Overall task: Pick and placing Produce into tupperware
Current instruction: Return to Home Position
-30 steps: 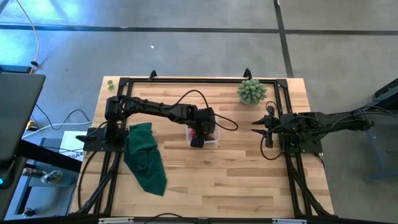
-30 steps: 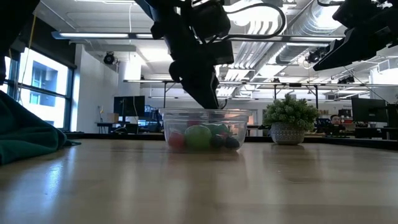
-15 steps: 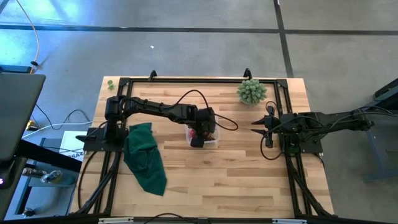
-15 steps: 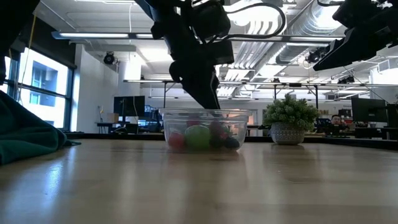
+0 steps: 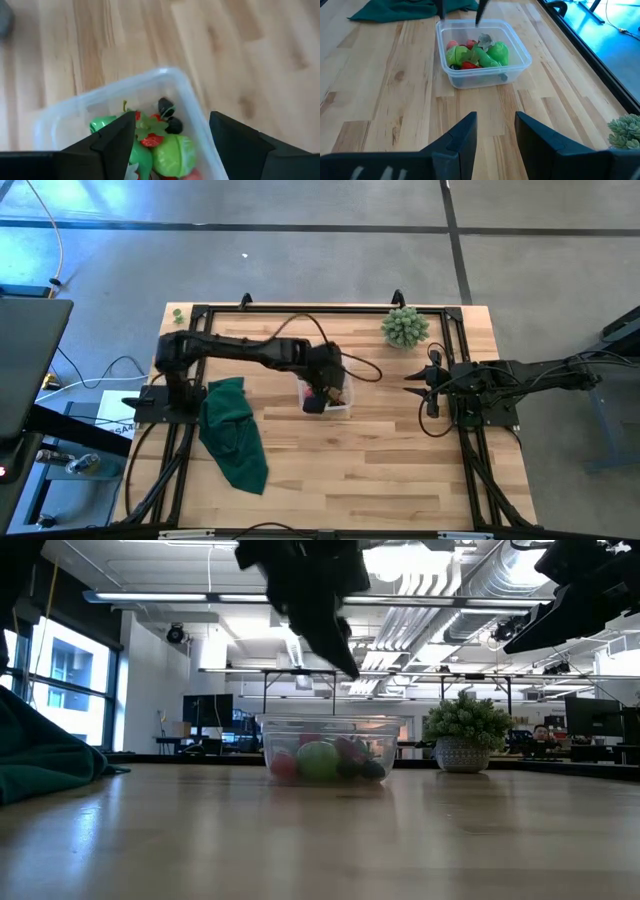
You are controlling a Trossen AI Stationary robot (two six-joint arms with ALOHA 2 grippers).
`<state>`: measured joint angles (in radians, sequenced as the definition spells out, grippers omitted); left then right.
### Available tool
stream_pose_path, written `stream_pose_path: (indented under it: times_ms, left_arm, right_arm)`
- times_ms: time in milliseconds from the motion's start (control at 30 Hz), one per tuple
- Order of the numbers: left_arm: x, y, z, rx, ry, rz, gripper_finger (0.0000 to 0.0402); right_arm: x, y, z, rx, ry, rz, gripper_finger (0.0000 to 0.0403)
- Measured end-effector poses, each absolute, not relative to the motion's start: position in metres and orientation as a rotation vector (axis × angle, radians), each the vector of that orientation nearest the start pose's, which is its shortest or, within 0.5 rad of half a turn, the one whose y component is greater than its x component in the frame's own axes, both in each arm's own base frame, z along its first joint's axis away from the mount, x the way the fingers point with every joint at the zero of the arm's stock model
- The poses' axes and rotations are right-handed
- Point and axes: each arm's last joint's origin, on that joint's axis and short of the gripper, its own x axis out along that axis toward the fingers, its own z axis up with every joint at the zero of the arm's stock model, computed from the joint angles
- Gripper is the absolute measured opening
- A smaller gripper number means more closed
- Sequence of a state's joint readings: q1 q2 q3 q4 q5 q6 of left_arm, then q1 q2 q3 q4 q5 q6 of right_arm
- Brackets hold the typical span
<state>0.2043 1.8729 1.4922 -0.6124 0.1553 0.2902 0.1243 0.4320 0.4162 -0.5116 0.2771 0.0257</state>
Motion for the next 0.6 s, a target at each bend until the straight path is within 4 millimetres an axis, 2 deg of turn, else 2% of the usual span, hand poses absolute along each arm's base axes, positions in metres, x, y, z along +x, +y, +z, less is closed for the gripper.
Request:
stream_pose_path:
  times_ms: [100, 267, 433, 600]
  left_arm:
    - [0.381, 0.076, 0.273, 0.091, 0.890, -0.118, 0.0231]
    - [0.345, 0.069, 0.327, 0.114, 0.800, -0.067, 0.0193]
    - [0.308, 0.058, 0.370, 0.185, 0.719, 0.044, 0.0123]
    - [0.286, 0.042, 0.394, 0.231, 0.637, 0.046, 0.0036]
  right_arm:
    - [0.109, 0.006, 0.222, -0.080, 0.515, -0.156, 0.0123]
    - [0.109, 0.006, 0.222, -0.080, 0.516, -0.156, 0.0123]
    - [0.109, 0.006, 0.222, -0.080, 0.514, -0.156, 0.0123]
    - [0.109, 0.006, 0.222, -0.080, 0.514, -0.156, 0.0123]
